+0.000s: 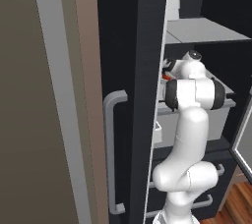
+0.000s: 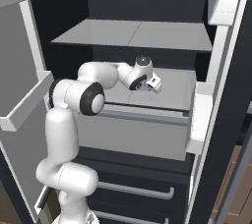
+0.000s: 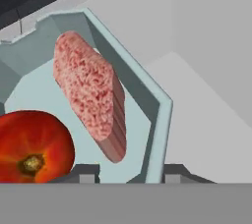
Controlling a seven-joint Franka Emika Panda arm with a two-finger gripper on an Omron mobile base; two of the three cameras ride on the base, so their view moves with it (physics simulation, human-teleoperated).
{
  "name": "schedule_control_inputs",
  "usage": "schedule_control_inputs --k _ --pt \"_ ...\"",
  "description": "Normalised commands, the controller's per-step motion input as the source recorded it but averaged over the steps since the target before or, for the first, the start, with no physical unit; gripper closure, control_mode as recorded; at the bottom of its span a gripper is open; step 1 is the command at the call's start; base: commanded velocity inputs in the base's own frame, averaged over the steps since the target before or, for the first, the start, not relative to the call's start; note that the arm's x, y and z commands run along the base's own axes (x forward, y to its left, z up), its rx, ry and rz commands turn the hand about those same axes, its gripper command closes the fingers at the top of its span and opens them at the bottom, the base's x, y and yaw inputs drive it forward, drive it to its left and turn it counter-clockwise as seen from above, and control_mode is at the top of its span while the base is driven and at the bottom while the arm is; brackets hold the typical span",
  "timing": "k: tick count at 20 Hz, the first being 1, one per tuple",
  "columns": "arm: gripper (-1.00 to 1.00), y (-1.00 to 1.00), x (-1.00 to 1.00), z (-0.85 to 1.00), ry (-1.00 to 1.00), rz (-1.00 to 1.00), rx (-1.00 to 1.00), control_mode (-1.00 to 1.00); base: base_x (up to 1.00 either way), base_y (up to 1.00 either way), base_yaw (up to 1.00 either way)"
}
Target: Place the tupperware containing the steak and tomato meal in the microwave. Close the microwave door and press the start button to reheat the meal.
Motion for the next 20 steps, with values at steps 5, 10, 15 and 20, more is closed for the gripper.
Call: schedule_control_inputs --k 5,10,15,20 --pt "1.00 0.00 0.00 -0.17 0.00 -0.02 -0.01 -1.00 0.00 0.00 0.00" --pt "1.00 0.00 -0.06 -0.03 -0.01 -0.04 0.00 -1.00 0.00 0.00 0.00" --pt "1.00 -0.01 -0.59 -0.13 -0.09 -0.10 0.00 -1.00 0.00 0.00 0.00" --pt "1.00 -0.03 -0.93 -0.02 -0.21 -0.08 0.00 -1.00 0.00 0.00 0.00"
